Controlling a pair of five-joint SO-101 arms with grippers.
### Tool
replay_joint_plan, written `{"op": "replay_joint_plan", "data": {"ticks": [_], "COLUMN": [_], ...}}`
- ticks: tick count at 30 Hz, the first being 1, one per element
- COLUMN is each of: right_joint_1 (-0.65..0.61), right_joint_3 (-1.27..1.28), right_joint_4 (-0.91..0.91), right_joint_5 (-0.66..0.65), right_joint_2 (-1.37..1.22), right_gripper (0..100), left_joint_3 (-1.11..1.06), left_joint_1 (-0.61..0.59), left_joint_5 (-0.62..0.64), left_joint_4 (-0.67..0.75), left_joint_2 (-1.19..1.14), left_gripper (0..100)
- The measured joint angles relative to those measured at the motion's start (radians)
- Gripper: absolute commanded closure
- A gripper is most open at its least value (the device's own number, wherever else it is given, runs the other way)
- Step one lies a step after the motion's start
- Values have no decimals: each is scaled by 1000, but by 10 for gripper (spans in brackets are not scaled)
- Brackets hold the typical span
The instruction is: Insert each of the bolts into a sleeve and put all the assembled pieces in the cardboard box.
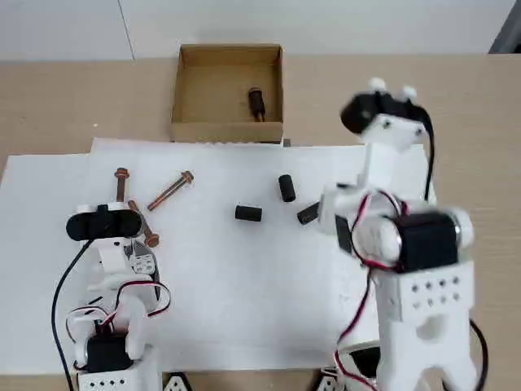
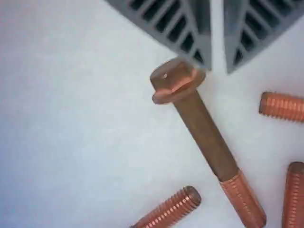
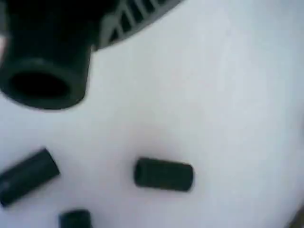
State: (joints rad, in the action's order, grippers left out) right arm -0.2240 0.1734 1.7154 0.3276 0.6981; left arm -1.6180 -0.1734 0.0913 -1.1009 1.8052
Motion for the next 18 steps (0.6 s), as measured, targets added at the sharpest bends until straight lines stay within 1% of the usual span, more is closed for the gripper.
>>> {"op": "replay_joint_plan", "data": {"ticks": [6, 13, 18], "right_joint_1": [87, 104, 101], "right_joint_3": [256, 601, 727], "right_joint_4": [-89, -275, -358], "right_joint_5": [0, 0, 0], "right_joint_2": [178, 382, 483], "right_gripper": [995, 995, 995], "left_joint_3": [0, 78, 153], "left_joint_1": [0, 0, 0], "left_joint_5": [-3, -124, -204], "left_joint_4": [0, 0, 0], "left_joint_2": [0, 0, 0], "left_gripper": [994, 994, 994]}}
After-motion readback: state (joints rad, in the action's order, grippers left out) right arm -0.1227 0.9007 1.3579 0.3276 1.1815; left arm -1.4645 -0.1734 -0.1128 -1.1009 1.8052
